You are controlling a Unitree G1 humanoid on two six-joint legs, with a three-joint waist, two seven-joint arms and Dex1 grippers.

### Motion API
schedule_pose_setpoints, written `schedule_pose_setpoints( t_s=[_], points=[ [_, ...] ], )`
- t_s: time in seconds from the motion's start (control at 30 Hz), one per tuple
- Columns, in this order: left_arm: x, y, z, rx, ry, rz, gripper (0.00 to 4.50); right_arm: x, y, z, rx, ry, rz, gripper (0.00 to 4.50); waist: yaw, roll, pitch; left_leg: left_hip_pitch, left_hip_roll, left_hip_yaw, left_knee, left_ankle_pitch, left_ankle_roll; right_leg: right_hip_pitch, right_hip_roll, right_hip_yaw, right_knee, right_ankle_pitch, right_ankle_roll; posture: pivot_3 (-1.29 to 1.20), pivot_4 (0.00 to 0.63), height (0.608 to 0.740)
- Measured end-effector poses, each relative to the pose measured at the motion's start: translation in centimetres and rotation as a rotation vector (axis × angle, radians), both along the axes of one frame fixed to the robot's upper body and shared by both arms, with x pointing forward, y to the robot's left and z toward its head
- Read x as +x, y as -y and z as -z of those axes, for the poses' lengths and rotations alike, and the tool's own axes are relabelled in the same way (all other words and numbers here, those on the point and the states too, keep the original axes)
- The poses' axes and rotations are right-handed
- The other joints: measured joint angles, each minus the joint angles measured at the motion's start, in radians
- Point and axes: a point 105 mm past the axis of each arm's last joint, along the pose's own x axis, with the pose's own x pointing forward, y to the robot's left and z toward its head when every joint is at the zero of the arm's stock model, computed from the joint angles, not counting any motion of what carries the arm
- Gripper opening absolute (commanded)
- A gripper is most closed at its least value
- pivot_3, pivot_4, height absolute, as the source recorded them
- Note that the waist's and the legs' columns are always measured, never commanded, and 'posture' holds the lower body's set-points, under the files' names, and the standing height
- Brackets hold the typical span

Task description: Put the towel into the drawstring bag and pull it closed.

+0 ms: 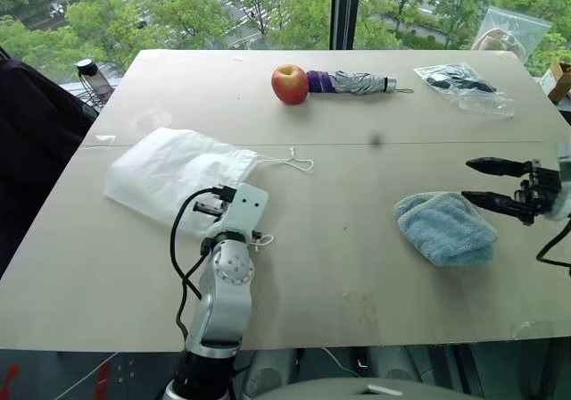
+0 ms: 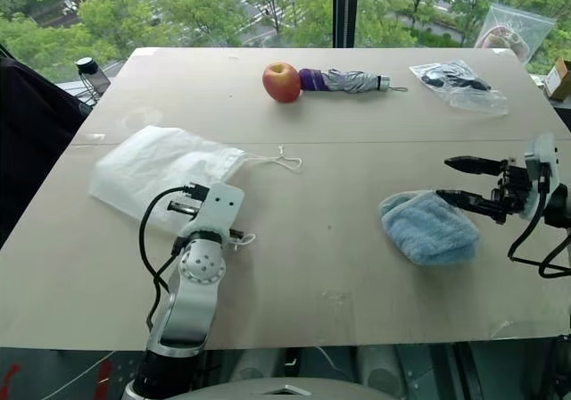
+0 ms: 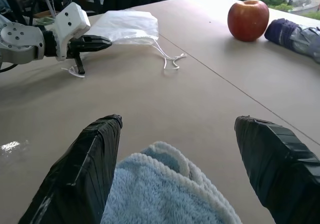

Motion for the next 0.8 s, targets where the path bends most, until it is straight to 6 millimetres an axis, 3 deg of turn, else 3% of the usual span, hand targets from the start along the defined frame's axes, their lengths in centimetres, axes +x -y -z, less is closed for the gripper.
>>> schedule_pose_setpoints(
  t_s=[0.23,0.43,0.57,0.8],
  points=[
    [-0.5,-1.3,-0.8,0.068,0.039,-0.04,0.01,0.7,-0.1,0.6,-0.005,-0.015,0.002,3.85,0.001,0.0,0.0,-0.001,0.0,0.0,0.0,0.0,0.0,0.0,-0.001,0.0,-0.001,0.0,0.0,0.0,0.15,0.74],
    [-0.4,-1.1,-2.6,0.165,0.128,0.029,0.01,0.8,-0.3,1.0,-0.002,-0.013,-0.004,3.85,0.001,0.0,0.0,-0.001,0.0,0.0,0.0,0.0,0.0,0.0,-0.004,0.0,-0.001,0.0,-0.001,0.0,0.15,0.74],
    [-0.1,0.1,-4.3,0.133,0.185,0.134,0.01,0.8,-0.5,1.2,-0.008,-0.01,-0.005,3.85,0.001,0.0,0.0,-0.002,0.0,0.0,0.0,0.0,0.0,0.0,-0.005,0.0,-0.001,0.0,-0.001,0.0,0.15,0.74],
    [1.4,-0.3,-7.6,-0.005,0.191,0.329,0.01,0.4,-1.0,3.0,0.011,-0.043,-0.01,3.85,0.0,0.0,0.0,-0.002,0.0,0.0,-0.001,0.0,0.0,-0.001,-0.001,-0.001,-0.001,0.0,-0.001,0.0,0.15,0.74]
  ],
)
